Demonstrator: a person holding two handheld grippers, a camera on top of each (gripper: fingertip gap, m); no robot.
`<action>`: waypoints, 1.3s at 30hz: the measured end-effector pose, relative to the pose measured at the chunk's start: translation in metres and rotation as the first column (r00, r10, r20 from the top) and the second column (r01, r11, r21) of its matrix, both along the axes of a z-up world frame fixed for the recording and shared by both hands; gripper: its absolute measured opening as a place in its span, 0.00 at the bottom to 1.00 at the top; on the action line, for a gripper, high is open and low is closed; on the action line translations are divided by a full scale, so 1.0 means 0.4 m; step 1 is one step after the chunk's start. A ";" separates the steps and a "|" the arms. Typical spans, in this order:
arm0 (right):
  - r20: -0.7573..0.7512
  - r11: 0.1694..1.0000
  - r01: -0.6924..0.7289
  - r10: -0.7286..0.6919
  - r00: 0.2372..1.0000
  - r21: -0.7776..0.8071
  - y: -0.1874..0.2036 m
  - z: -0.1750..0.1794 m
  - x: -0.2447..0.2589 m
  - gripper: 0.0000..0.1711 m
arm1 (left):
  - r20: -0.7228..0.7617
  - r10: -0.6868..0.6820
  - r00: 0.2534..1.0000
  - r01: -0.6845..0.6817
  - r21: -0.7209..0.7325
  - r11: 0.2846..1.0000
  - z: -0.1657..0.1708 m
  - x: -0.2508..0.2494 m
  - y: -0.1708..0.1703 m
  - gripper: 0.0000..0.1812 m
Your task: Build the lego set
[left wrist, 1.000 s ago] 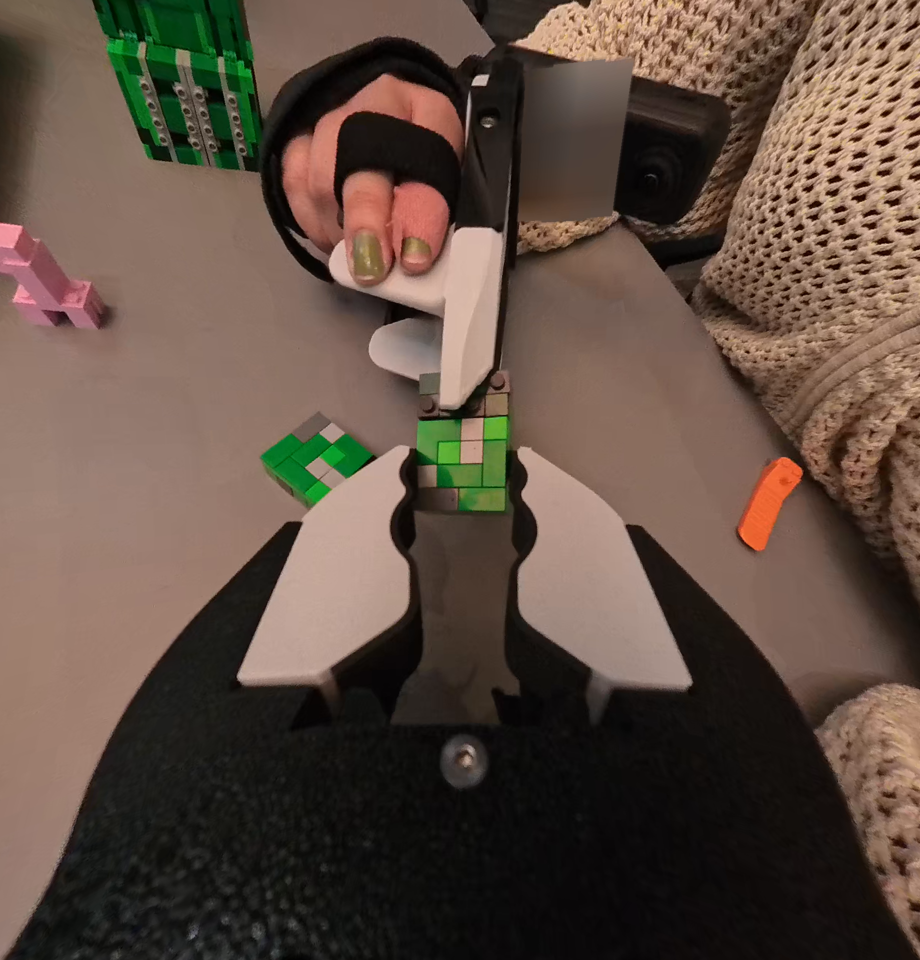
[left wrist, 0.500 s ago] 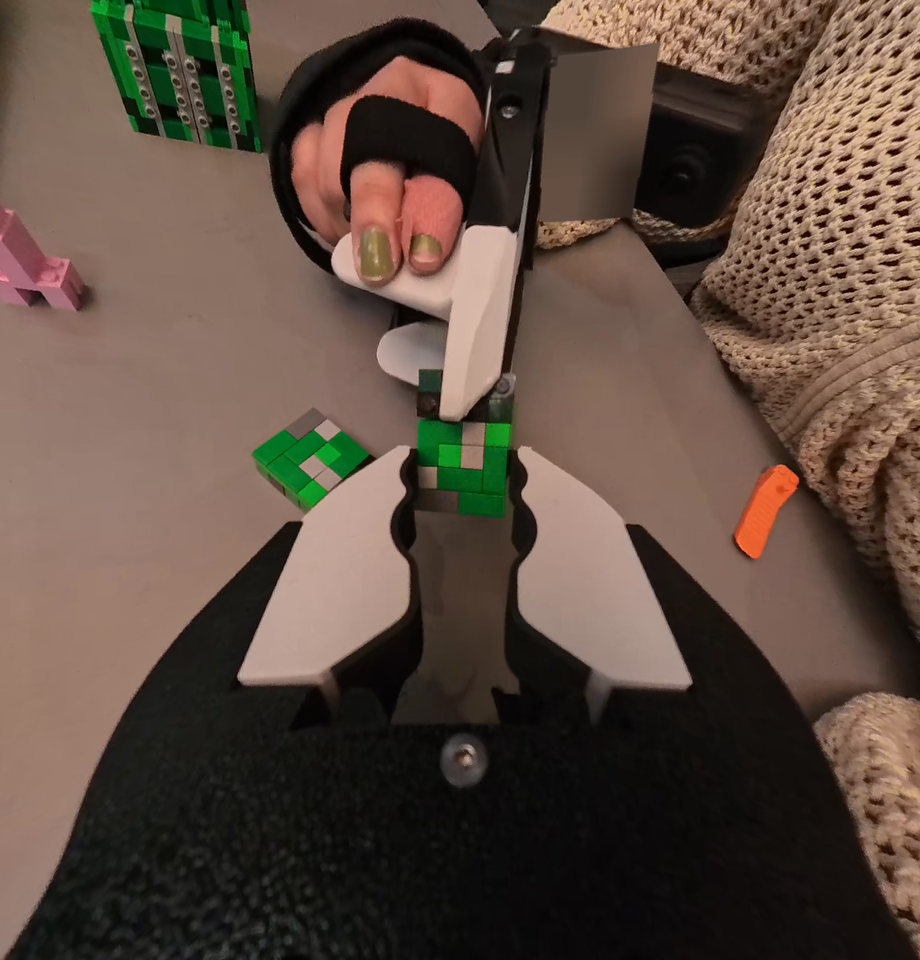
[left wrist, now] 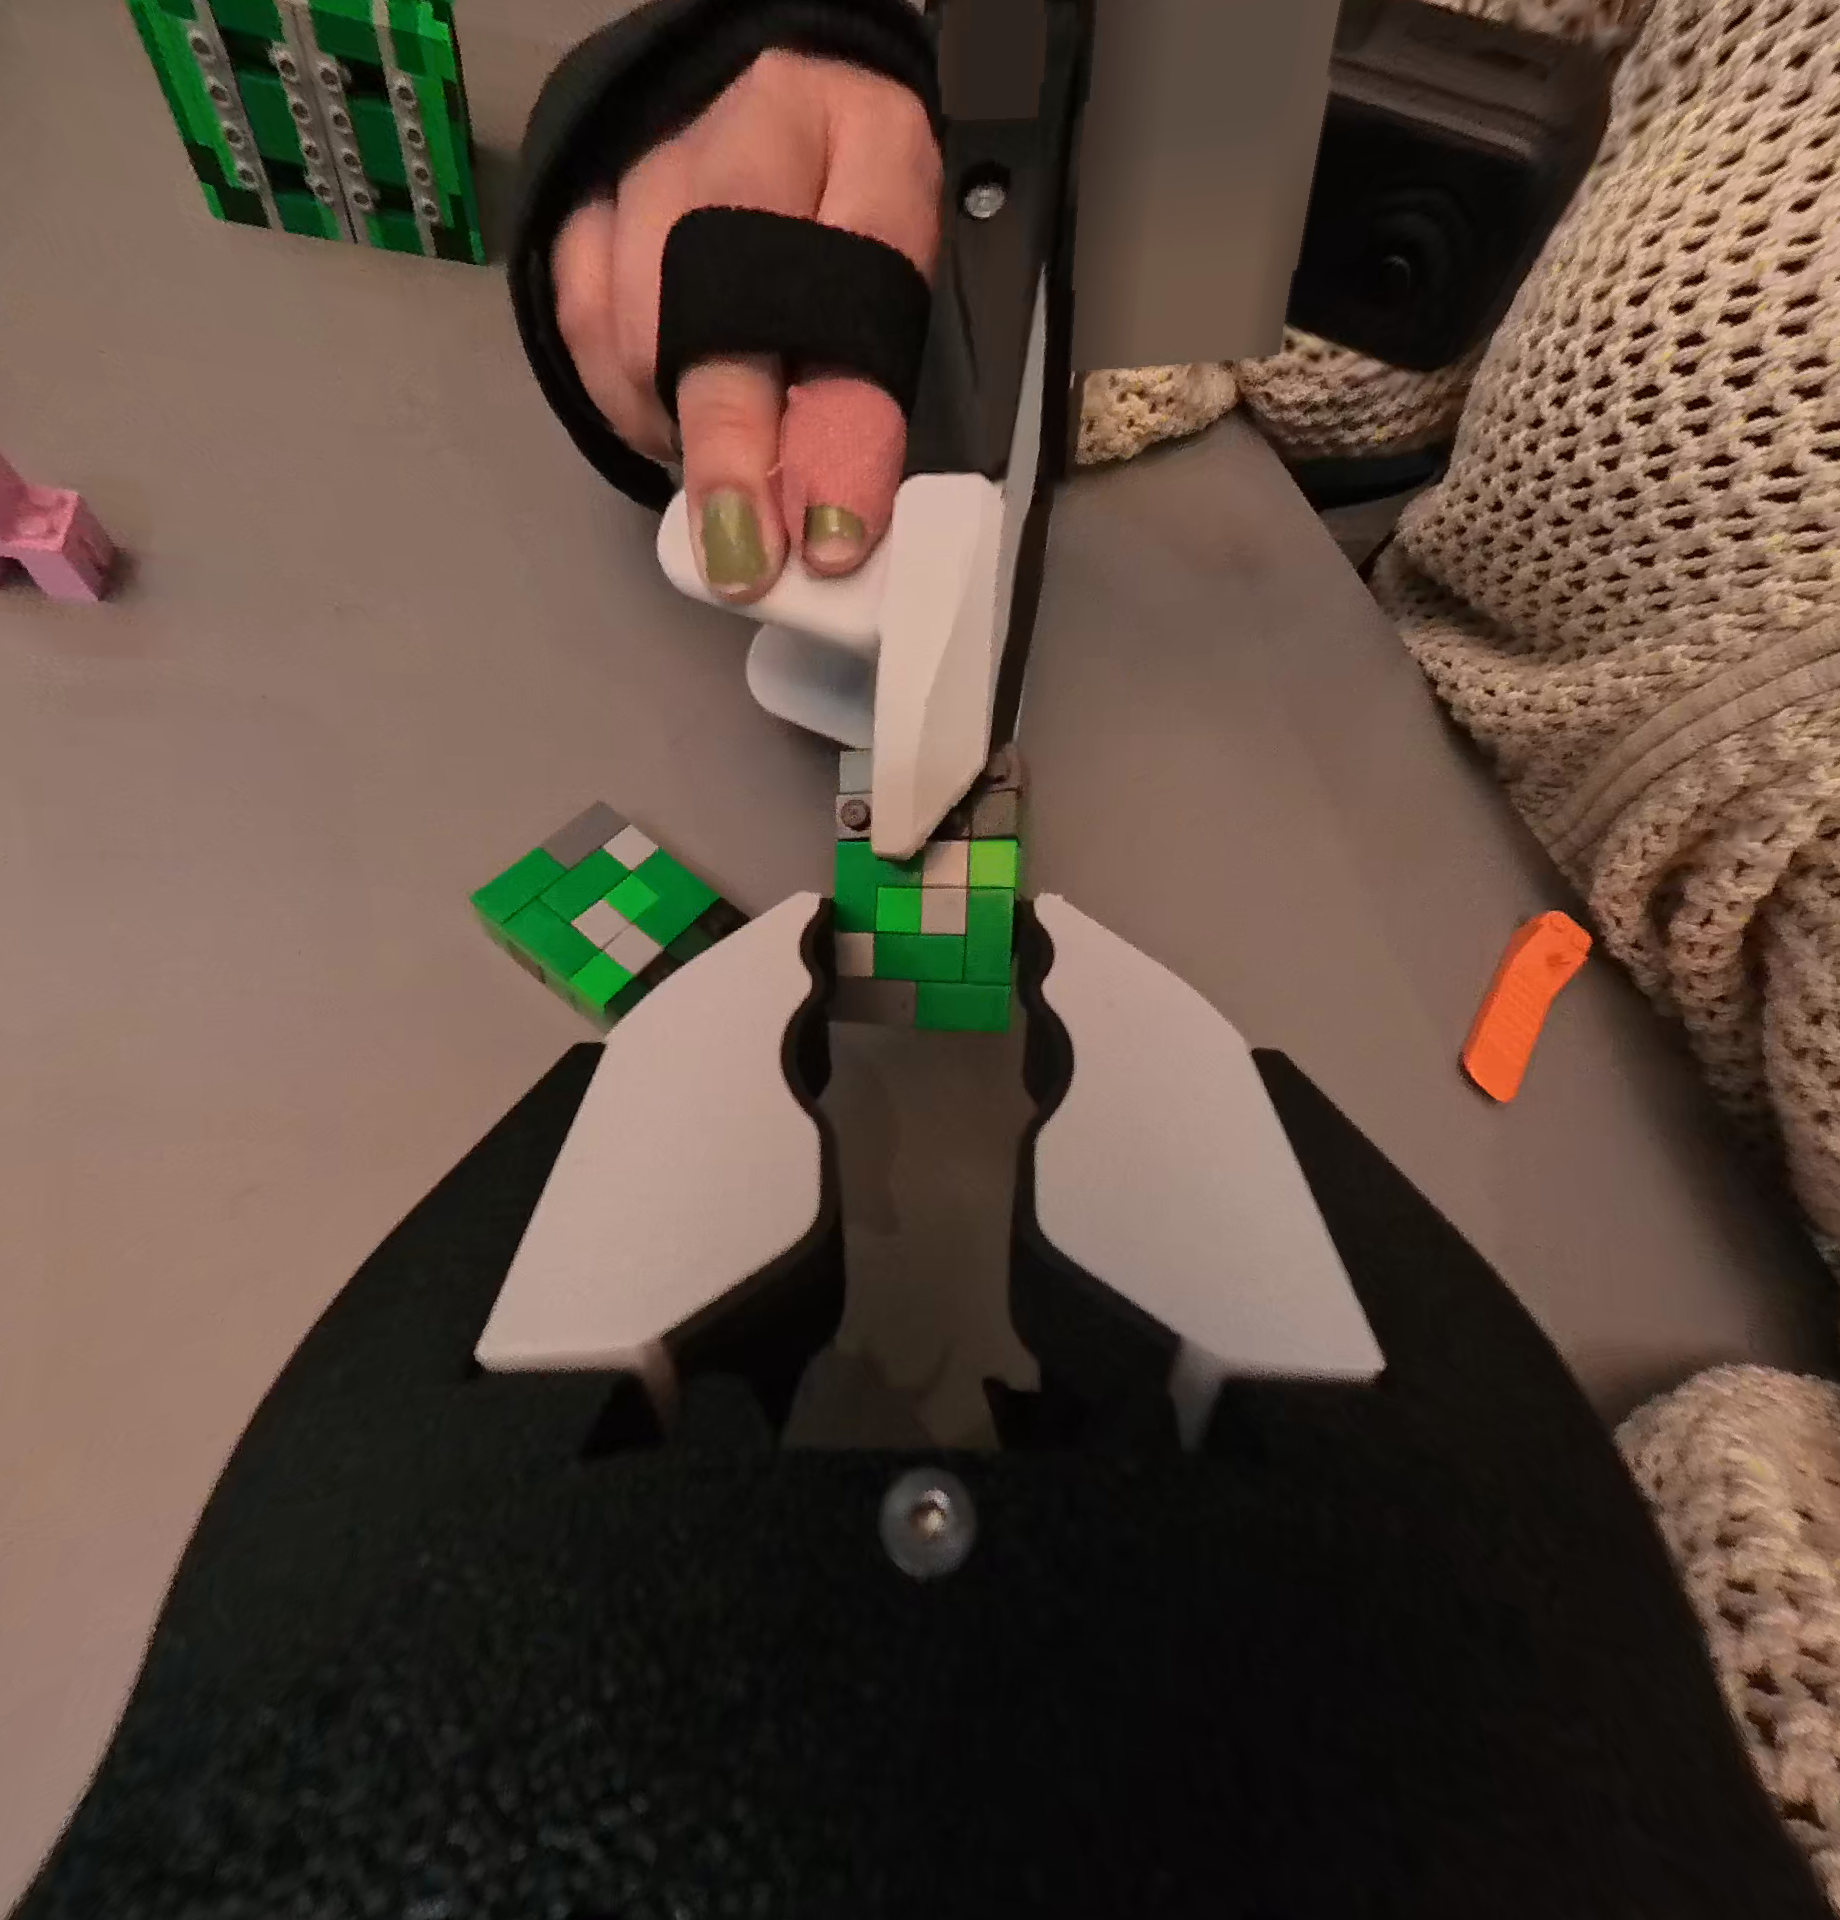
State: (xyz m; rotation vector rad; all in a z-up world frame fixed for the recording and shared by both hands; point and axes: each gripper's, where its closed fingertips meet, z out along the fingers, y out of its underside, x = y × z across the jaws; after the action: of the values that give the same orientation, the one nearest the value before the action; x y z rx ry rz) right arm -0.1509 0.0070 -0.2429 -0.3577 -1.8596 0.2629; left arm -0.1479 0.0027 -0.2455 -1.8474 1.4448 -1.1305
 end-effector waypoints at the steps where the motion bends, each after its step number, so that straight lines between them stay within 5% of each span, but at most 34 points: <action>1: 0.003 1.000 0.001 -0.001 1.000 -0.026 0.001 0.002 0.001 0.12 | 0.004 0.006 1.000 -0.006 -0.004 1.000 0.002 0.001 0.002 0.19; 5: -0.008 0.995 0.016 -0.017 1.000 -0.096 0.017 0.010 0.003 0.12 | 0.040 0.060 0.997 -0.060 0.002 0.998 0.015 0.007 0.020 0.20; 11: -0.098 0.950 0.052 -0.086 0.991 -0.307 0.065 0.063 0.011 0.12 | 0.077 0.218 0.973 -0.228 0.162 0.960 0.056 -0.020 0.063 0.39; 13: -0.113 0.922 0.045 -0.096 0.989 -0.384 0.076 0.076 0.016 0.12 | 0.088 0.312 0.946 -0.321 0.378 0.868 0.074 -0.037 0.090 0.40; 17: -0.109 0.891 0.035 -0.094 0.990 -0.453 0.079 0.084 0.017 0.12 | 0.128 0.411 0.903 -0.358 0.755 0.550 0.126 -0.040 0.089 0.32; 24: -0.035 0.900 0.041 -0.062 0.997 -0.435 0.054 0.058 0.011 0.12 | 0.046 0.449 0.892 -0.247 0.882 0.401 0.094 0.014 0.055 0.21; 33: 0.066 0.931 0.087 -0.068 0.995 -0.354 0.047 0.012 0.006 0.12 | -0.044 0.433 0.900 -0.159 0.893 0.420 0.056 0.039 0.050 0.10; 39: 0.092 0.952 0.141 -0.121 0.988 -0.272 0.062 -0.003 0.001 0.12 | -0.083 0.478 0.875 -0.140 0.901 0.412 0.040 0.030 0.063 0.11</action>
State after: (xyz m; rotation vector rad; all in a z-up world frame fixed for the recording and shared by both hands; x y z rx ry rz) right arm -0.1503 0.0319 -0.2443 -0.6902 -1.8651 0.4265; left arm -0.1359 0.0279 -0.2296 -1.4109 1.3445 0.2146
